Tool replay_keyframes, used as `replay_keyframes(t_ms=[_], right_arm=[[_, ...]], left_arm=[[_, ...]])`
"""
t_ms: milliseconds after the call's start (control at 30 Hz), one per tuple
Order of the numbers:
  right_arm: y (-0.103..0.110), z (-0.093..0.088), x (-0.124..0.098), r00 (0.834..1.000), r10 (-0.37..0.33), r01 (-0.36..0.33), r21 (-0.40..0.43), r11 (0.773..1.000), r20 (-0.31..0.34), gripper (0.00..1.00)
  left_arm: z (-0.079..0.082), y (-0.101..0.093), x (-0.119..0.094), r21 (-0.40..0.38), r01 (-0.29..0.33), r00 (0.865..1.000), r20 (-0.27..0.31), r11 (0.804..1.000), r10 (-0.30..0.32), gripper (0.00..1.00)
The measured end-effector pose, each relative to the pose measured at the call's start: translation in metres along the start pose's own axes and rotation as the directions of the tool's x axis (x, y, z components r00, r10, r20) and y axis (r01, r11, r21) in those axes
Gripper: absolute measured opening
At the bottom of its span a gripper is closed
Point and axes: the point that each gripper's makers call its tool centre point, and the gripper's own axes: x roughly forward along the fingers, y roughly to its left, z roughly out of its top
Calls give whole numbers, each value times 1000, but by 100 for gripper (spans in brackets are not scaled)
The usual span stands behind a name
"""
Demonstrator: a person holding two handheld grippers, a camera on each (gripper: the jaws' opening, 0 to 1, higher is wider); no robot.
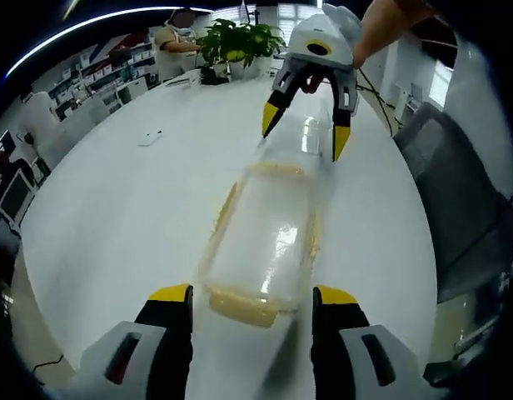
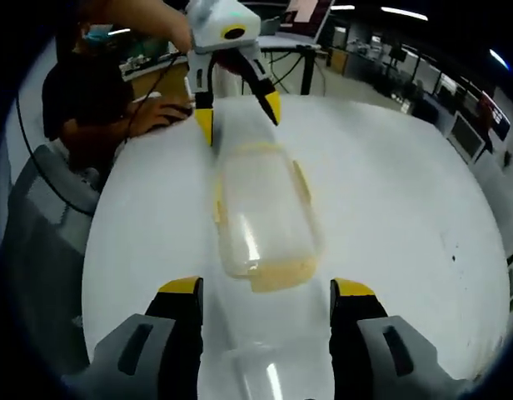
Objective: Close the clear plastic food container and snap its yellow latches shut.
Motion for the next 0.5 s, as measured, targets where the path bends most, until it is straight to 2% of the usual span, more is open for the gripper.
replay_keyframes(t_ms=[333,500], right_arm=[[-10,-7,5,999,29,-29,3,1000,-31,58],[-9,-7,10,998,45,-45,-1,999,-39,58]], left_arm=[[-3,11,8,12,28,1000,-9,1000,-28,53],[-8,9,12,38,63,998,-24,997,-62,53]])
